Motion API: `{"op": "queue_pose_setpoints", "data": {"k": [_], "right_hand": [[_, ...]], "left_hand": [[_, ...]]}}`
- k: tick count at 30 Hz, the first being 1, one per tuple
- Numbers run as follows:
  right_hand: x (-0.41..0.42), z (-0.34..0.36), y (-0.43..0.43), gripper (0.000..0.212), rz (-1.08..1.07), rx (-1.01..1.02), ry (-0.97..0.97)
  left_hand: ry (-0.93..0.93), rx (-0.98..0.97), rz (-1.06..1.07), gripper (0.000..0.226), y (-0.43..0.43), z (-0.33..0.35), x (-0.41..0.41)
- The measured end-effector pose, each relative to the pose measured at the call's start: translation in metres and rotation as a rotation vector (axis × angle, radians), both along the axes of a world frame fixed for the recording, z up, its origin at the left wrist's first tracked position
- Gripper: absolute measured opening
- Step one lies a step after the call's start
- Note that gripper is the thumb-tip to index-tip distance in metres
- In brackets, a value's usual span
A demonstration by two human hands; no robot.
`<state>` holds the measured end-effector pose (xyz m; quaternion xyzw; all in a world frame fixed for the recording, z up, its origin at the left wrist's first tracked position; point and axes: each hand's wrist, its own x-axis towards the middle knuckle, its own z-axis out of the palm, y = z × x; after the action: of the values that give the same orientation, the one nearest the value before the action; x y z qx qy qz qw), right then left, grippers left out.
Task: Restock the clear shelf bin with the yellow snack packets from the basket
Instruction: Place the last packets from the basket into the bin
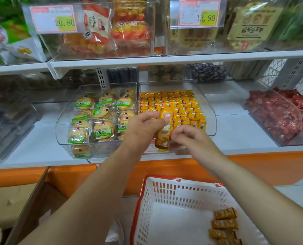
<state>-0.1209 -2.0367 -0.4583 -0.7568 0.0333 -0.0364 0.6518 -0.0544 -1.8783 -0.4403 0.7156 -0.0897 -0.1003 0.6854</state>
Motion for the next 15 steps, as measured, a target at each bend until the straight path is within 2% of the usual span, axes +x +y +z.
{"op": "queue_pose_setpoints", "data": {"k": [2, 4, 11, 15], "right_hand": [[0.008, 0.006, 0.003, 0.013, -0.106, 0.070, -0.053], [0.017, 0.012, 0.002, 0.024, -0.116, 0.144, -0.095], [0.051, 0.027, -0.004, 0.026, 0.200, -0.097, -0.152], [0.075, 0.028, -0.008, 0.030, 0.123, -0.130, -0.157]], "left_hand": [[-0.025, -0.005, -0.014, 0.034, 0.004, 0.001, -0.002], [-0.063, 0.007, -0.023, 0.028, 0.008, 0.002, -0.003], [-0.156, 0.070, 0.038, 0.028, 0.018, 0.002, 0.001], [-0.227, 0.281, 0.180, 0.044, 0.036, -0.003, 0.012]]}}
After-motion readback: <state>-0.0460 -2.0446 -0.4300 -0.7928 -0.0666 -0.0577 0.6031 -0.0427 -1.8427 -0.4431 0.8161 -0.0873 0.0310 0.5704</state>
